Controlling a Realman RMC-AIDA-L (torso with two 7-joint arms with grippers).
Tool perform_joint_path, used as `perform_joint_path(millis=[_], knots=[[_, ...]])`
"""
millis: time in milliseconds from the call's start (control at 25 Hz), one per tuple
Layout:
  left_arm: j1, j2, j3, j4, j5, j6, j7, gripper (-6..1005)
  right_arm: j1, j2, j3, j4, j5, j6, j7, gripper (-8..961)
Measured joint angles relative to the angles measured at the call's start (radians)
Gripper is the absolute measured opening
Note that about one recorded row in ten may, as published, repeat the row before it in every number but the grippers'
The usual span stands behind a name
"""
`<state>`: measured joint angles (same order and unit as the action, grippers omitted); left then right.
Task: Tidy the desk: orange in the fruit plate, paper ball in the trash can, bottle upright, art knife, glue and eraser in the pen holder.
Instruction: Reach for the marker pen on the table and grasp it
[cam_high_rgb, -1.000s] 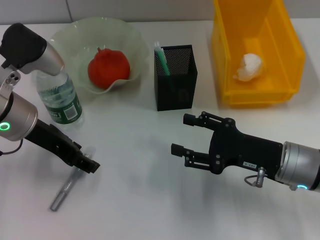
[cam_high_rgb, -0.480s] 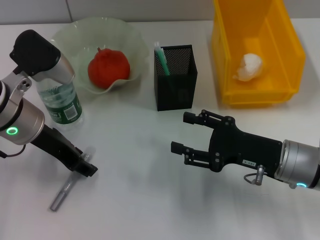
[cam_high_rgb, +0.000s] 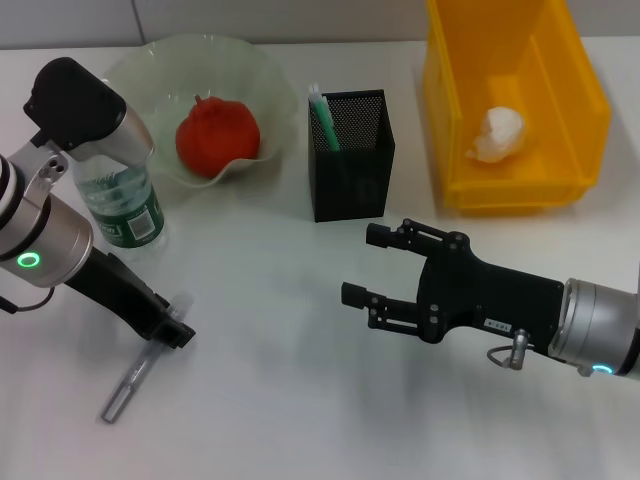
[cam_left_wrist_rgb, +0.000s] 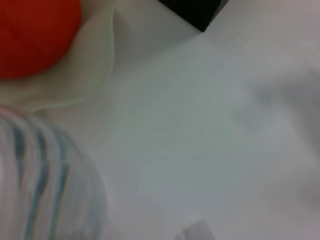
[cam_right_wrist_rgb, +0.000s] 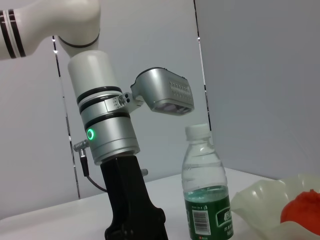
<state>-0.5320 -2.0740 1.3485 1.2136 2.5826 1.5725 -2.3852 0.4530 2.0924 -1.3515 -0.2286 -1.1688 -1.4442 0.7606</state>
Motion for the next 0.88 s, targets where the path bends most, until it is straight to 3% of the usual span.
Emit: perform_joint_path(millis=[880], knots=[[0.005,0.002,0.007,-0.014,0.004,-0.024,0.009,406,0.012,0.000,0.000,0.009,0.000,0.001,0.001,767]])
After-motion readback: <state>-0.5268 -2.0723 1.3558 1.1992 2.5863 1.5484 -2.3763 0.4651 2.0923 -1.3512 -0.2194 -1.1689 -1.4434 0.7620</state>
